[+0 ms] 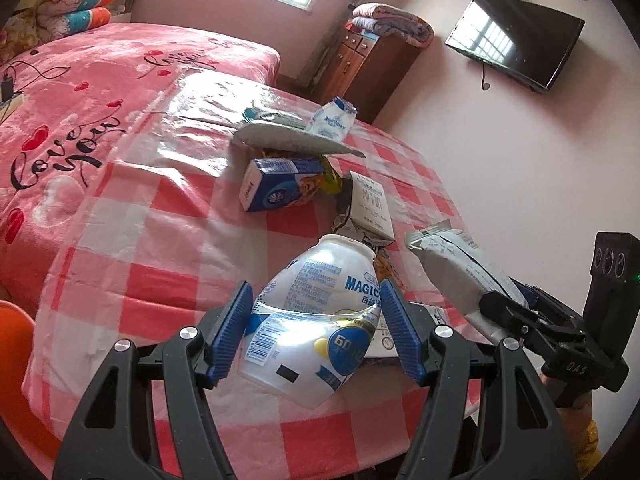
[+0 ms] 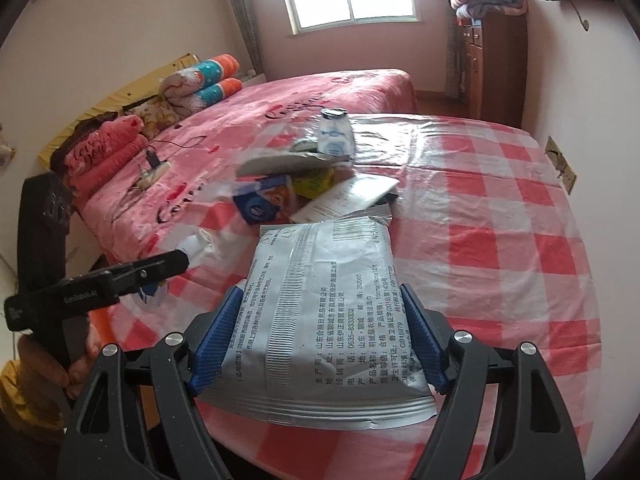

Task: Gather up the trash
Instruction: 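Carry both items to the orange bucket and open the left tool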

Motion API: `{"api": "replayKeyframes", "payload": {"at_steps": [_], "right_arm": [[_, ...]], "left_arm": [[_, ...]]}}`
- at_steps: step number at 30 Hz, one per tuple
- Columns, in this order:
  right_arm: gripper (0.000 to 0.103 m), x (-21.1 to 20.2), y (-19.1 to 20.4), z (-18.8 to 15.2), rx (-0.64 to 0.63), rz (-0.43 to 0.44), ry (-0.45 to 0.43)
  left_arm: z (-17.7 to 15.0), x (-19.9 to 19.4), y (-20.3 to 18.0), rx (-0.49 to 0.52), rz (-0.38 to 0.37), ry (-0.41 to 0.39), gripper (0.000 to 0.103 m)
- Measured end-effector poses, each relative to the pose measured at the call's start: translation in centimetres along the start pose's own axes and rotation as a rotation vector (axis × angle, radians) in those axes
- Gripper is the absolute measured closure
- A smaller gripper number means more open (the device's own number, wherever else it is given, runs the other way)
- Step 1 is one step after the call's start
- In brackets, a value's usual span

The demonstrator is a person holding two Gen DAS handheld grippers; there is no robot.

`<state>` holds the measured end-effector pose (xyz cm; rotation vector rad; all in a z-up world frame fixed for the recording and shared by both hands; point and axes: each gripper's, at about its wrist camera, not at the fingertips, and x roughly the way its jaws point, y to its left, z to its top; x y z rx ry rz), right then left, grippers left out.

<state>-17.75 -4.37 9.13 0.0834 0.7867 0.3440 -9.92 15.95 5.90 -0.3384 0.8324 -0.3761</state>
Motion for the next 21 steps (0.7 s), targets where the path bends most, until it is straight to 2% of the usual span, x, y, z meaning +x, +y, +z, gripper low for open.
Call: {"api": "replayKeyframes", "payload": {"at_steps": [4, 8, 13, 21], "right_arm": [[0.026, 0.0, 1.7, 0.6, -0.015, 0.055, -0.005], [0.026, 0.7, 4.8, 1.3, -0.056, 0.128, 0.007], [0.025, 2.5, 10.1, 1.8, -0.135, 0.245, 0.043], [0.025, 6.5, 19.8, 1.3, -0.303, 0.413, 0.139]], "left_arm": [[-0.4, -2.0, 1.2, -0.014, 0.026, -0.032, 0.036], [-1.0, -4.6, 3.0, -0.026, 0.083, -0.073, 0.036], [-2.2, -8.1, 6.7, -0.062, 0.191, -0.115, 0.036], [-5.3, -12.6, 15.3, -0.222, 0.383, -0.136, 0.036]]}}
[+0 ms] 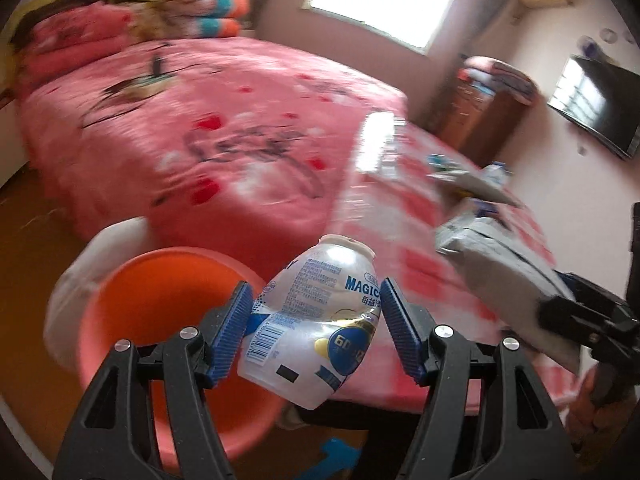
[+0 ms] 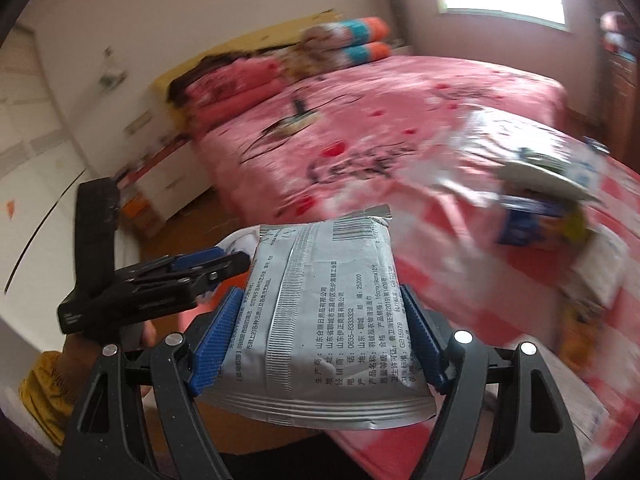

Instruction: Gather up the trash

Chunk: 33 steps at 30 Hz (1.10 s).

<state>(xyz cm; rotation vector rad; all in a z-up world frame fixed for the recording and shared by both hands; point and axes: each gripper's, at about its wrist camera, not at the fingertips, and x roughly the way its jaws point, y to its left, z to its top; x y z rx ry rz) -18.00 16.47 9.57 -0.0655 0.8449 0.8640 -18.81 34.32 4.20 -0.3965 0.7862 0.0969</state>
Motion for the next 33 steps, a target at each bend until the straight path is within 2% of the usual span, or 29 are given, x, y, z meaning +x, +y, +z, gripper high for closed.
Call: {"api": "replayKeyframes", "payload": {"at_steps": [6, 11, 12, 13, 15, 17, 20, 23, 33], "right_arm": [[0.025, 5.0, 4.5, 1.4, -0.1, 0.078, 0.054], [0.024, 8.7, 7.4, 2.0, -0.166, 0.133, 0.101], [0.022, 9.5, 8.0, 2.0, -0.179, 0.145, 0.103], [0.015, 9.8, 8.1, 1.9, -0.186, 0.143, 0.098], [0.012, 10.8, 8.0, 2.1, -0.17, 0.139, 0.096], [0.012, 11.1, 7.1, 2.1, -0.117, 0.137, 0.097], [0.009, 10.4, 5.4, 2.2, -0.059, 0.117, 0.075], [0.009, 8.7, 3.4, 2.2, 0.007, 0.1, 0.033], [0.008, 4.2, -0.7, 0.9, 0.129, 0.068, -0.097]], "left_arm": [[-0.9, 0.4, 5.7, -0.101, 0.094, 0.012, 0.036], [-2.0, 0.9, 8.4, -0.152, 0.152, 0.012, 0.036], [-2.2, 1.1, 9.1, -0.164, 0.178, 0.017, 0.035], [-2.3, 1.3, 9.5, -0.173, 0.201, 0.026, 0.035], [-2.6, 1.4, 10.7, -0.2, 0.249, 0.031, 0.029], [-3.0, 0.9, 11.3, -0.219, 0.266, 0.007, 0.026], [-3.0, 0.0, 11.2, -0.197, 0.31, -0.034, 0.018], [-2.7, -0.6, 10.3, -0.157, 0.341, -0.075, 0.017], [-0.9, -0.8, 3.5, 0.009, 0.285, -0.164, 0.014]]}}
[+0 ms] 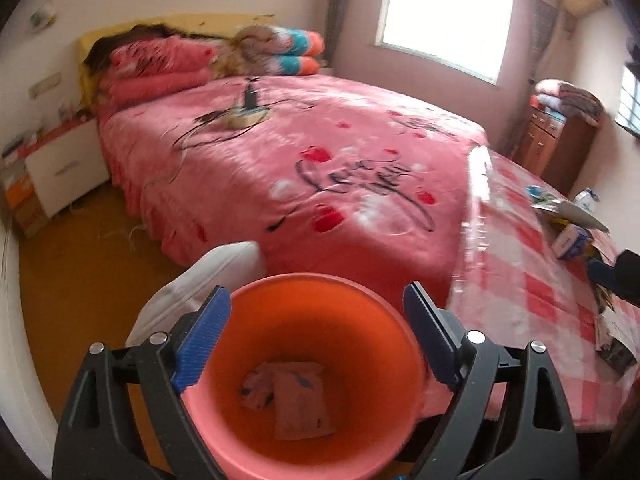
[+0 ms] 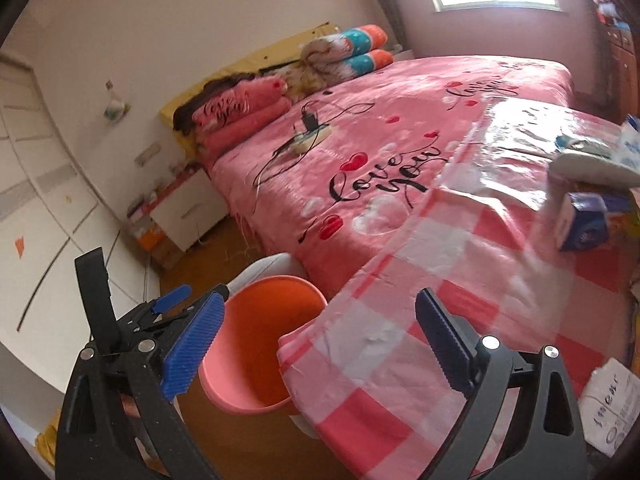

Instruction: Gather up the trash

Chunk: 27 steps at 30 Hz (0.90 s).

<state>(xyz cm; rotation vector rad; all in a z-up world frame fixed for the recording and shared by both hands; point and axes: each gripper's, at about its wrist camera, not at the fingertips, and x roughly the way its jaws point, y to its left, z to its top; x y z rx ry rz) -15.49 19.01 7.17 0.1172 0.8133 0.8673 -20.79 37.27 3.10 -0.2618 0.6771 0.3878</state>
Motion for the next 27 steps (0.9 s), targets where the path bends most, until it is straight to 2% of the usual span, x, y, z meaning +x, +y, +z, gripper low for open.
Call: {"api": "replayKeyframes", "payload": {"at_steps": [11, 19, 27], "right_arm": [[0.008, -2.9, -4.1, -1.7, 0.06, -0.082, -0.077], [0.007, -5.4, -6.6, -2.1, 0.087, -0.142, -0.13], [0.007, -7.5, -9.1, -2.5, 0.127, -0.17, -0.174]], "left_arm": [[0.7, -1.2, -8.7, 0.165, -0.08, -0.018, 0.014], [0.4, -0.8, -12.8, 0.205, -0.135, 0.013, 0.014], [0.0, -0.7, -16.0, 0.259, -0.15, 0.026, 0.014]]}}
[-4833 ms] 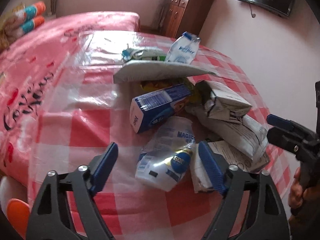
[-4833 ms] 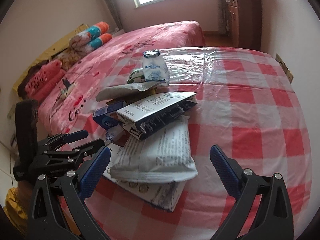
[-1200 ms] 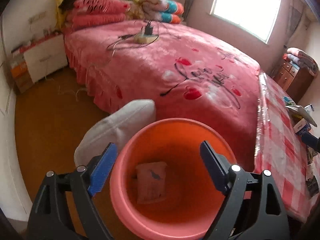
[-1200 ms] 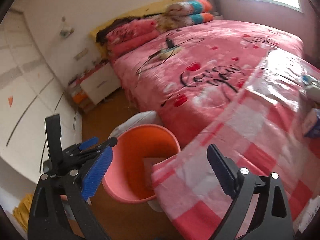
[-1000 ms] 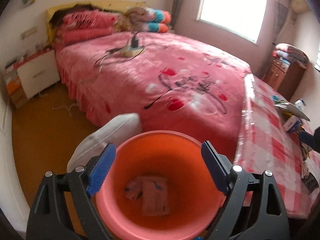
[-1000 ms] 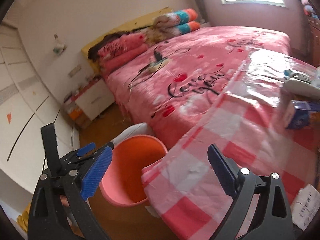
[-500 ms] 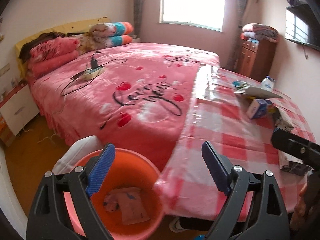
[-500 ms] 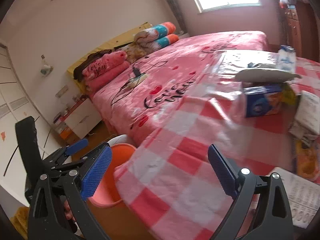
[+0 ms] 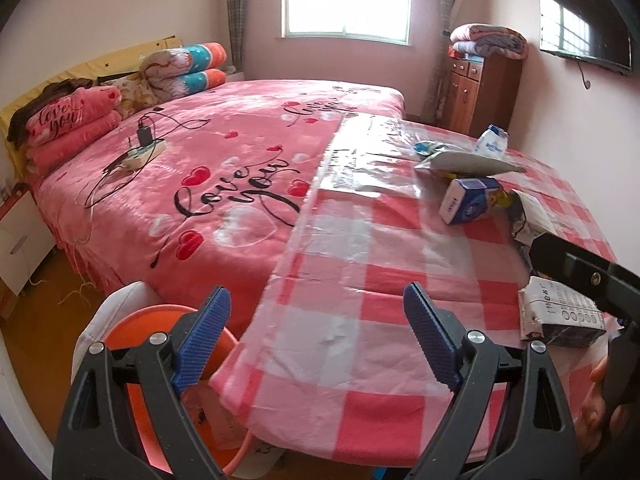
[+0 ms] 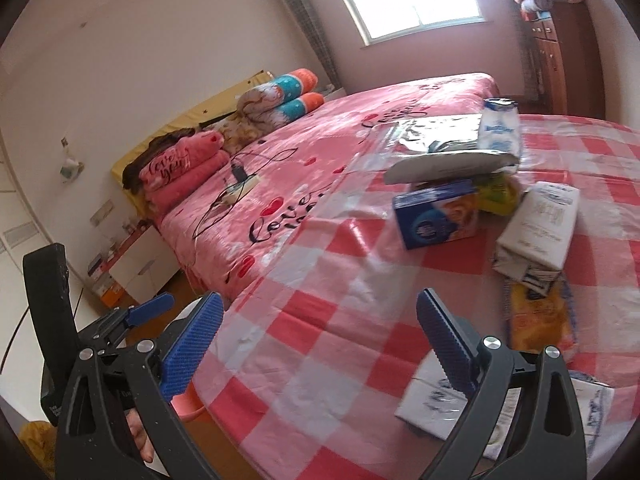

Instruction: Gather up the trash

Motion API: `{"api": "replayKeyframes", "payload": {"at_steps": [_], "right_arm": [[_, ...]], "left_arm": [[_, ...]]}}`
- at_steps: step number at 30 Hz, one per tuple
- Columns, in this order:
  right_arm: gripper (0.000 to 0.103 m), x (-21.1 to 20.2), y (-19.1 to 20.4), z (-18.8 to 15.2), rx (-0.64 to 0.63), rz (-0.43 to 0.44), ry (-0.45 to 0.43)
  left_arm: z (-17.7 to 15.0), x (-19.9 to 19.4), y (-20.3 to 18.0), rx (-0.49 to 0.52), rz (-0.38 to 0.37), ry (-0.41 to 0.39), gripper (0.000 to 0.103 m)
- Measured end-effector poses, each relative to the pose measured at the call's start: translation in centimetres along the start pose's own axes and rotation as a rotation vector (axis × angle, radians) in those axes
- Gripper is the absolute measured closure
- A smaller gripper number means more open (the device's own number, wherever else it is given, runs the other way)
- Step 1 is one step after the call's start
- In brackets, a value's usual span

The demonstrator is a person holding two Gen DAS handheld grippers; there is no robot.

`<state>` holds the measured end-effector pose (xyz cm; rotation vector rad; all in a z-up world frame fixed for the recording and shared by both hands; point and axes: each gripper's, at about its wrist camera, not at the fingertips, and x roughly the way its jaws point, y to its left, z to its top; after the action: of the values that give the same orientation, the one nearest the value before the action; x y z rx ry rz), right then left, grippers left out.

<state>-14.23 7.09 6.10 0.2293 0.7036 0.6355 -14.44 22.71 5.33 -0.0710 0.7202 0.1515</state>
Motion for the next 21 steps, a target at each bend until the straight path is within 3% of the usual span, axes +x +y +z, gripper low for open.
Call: {"api": "replayKeyframes", "payload": {"at_steps": [12, 21], "right_arm": [[0.007, -2.8, -5.3, 0.7, 0.105, -0.02, -0.066], [0.007, -5.8, -11.4, 1.8, 0.217, -0.062, -0.118]], "left_arm": [[3.3, 1.5, -3.5, 0.007, -0.059, 0.024, 0.014], [11.5, 6.6, -8.6, 0.02, -0.144, 0.052, 0.014]]}}
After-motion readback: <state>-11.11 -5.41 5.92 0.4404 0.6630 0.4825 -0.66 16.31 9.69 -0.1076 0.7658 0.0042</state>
